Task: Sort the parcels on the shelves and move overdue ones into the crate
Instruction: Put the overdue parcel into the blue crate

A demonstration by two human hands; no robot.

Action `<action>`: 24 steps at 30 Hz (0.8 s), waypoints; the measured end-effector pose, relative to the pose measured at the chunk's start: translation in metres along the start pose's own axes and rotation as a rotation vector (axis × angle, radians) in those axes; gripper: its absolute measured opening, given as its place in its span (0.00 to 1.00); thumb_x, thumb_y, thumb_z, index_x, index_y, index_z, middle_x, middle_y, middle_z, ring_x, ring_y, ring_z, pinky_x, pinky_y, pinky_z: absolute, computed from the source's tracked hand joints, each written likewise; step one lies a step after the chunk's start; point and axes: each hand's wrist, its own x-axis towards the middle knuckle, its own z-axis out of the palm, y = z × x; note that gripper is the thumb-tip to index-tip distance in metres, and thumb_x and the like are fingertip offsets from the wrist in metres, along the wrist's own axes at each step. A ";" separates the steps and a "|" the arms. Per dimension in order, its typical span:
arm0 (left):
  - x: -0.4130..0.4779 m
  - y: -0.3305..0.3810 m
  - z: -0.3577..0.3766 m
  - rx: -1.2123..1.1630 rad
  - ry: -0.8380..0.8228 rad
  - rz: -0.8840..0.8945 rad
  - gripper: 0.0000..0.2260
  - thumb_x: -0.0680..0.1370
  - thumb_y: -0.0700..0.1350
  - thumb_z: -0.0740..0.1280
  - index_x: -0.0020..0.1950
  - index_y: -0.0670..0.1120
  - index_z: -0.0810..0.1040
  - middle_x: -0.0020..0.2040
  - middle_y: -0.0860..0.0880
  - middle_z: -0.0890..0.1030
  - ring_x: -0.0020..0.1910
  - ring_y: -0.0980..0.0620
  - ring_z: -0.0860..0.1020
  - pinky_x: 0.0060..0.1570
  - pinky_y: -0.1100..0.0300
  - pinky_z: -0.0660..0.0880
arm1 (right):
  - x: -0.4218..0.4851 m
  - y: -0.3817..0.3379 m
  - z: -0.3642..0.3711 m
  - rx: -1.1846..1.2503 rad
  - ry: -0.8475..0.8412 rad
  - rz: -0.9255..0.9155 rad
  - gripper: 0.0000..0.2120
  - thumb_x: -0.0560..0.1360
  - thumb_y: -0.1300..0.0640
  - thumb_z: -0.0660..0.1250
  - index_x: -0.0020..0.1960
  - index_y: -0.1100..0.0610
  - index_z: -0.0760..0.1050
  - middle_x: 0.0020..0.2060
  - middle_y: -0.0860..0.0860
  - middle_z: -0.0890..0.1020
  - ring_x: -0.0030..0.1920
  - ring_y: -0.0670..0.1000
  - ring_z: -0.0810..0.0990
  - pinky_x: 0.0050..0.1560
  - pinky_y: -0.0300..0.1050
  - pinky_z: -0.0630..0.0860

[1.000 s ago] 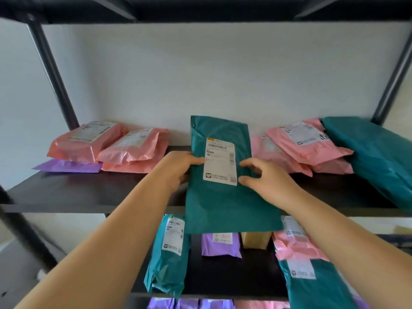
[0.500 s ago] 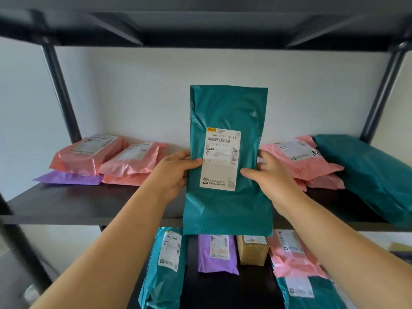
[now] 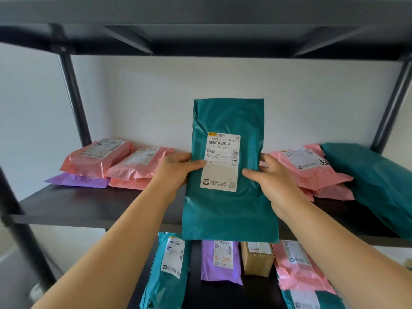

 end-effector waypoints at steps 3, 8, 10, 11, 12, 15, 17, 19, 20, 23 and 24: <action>0.004 -0.002 -0.007 0.226 0.101 0.060 0.11 0.74 0.44 0.73 0.56 0.46 0.84 0.50 0.49 0.86 0.51 0.49 0.84 0.58 0.49 0.79 | 0.006 0.001 0.007 0.075 -0.019 0.075 0.12 0.75 0.64 0.70 0.56 0.52 0.78 0.49 0.50 0.86 0.46 0.52 0.86 0.47 0.50 0.82; 0.008 0.000 -0.025 0.878 0.304 0.213 0.13 0.77 0.48 0.67 0.62 0.50 0.79 0.57 0.53 0.82 0.55 0.51 0.79 0.52 0.58 0.74 | 0.022 0.011 0.031 0.044 -0.057 0.227 0.10 0.74 0.67 0.71 0.52 0.56 0.79 0.45 0.54 0.86 0.45 0.57 0.85 0.50 0.54 0.82; 0.011 -0.004 -0.036 1.068 0.329 0.255 0.11 0.79 0.47 0.64 0.60 0.49 0.80 0.58 0.50 0.80 0.56 0.47 0.77 0.48 0.57 0.71 | 0.028 0.014 0.041 -0.004 -0.075 0.267 0.09 0.73 0.66 0.71 0.51 0.56 0.80 0.46 0.55 0.86 0.46 0.59 0.85 0.53 0.58 0.81; 0.014 -0.007 -0.043 1.137 0.320 0.264 0.11 0.80 0.46 0.62 0.58 0.48 0.80 0.58 0.48 0.80 0.56 0.46 0.76 0.48 0.57 0.71 | 0.029 0.015 0.045 -0.029 -0.084 0.289 0.10 0.73 0.66 0.72 0.52 0.57 0.80 0.47 0.56 0.86 0.47 0.59 0.85 0.54 0.58 0.81; 0.016 -0.011 -0.048 1.187 0.300 0.268 0.11 0.80 0.46 0.61 0.58 0.48 0.80 0.59 0.47 0.79 0.57 0.45 0.75 0.50 0.55 0.70 | 0.032 0.019 0.049 -0.049 -0.079 0.315 0.11 0.73 0.66 0.72 0.54 0.59 0.80 0.48 0.57 0.85 0.48 0.59 0.84 0.54 0.58 0.81; 0.020 -0.021 -0.062 1.273 0.195 0.276 0.13 0.81 0.46 0.58 0.60 0.50 0.79 0.62 0.47 0.78 0.61 0.45 0.73 0.59 0.52 0.68 | 0.038 0.026 0.064 -0.133 -0.080 0.374 0.14 0.70 0.63 0.75 0.54 0.59 0.80 0.49 0.58 0.84 0.51 0.60 0.83 0.57 0.56 0.79; 0.021 -0.026 -0.066 1.321 0.108 0.286 0.15 0.82 0.47 0.56 0.63 0.53 0.78 0.67 0.52 0.76 0.68 0.48 0.70 0.69 0.48 0.61 | 0.043 0.032 0.072 -0.187 -0.068 0.409 0.17 0.68 0.61 0.76 0.56 0.60 0.79 0.50 0.57 0.84 0.53 0.60 0.82 0.59 0.57 0.78; 0.018 -0.029 -0.067 1.340 0.016 0.262 0.15 0.83 0.47 0.54 0.61 0.53 0.79 0.69 0.55 0.74 0.74 0.50 0.64 0.75 0.42 0.48 | 0.046 0.033 0.080 -0.211 -0.073 0.409 0.17 0.70 0.62 0.75 0.58 0.61 0.78 0.51 0.58 0.83 0.51 0.60 0.82 0.58 0.56 0.78; 0.017 -0.030 -0.065 1.339 -0.021 0.252 0.16 0.83 0.48 0.54 0.58 0.53 0.80 0.67 0.56 0.75 0.75 0.50 0.62 0.76 0.40 0.43 | 0.047 0.033 0.082 -0.232 -0.081 0.403 0.17 0.71 0.62 0.75 0.58 0.61 0.78 0.50 0.58 0.83 0.50 0.60 0.82 0.57 0.56 0.79; 0.014 -0.033 -0.064 1.351 -0.089 0.236 0.14 0.82 0.49 0.55 0.51 0.54 0.81 0.61 0.57 0.78 0.76 0.51 0.60 0.74 0.38 0.36 | 0.050 0.030 0.088 -0.299 -0.133 0.342 0.18 0.70 0.60 0.76 0.58 0.61 0.78 0.50 0.56 0.84 0.49 0.58 0.83 0.57 0.56 0.79; 0.013 -0.033 -0.064 1.360 -0.103 0.226 0.13 0.82 0.50 0.56 0.56 0.56 0.80 0.63 0.58 0.77 0.77 0.51 0.58 0.73 0.38 0.35 | 0.050 0.029 0.090 -0.336 -0.156 0.316 0.18 0.70 0.59 0.76 0.58 0.61 0.78 0.51 0.56 0.84 0.49 0.58 0.83 0.57 0.55 0.79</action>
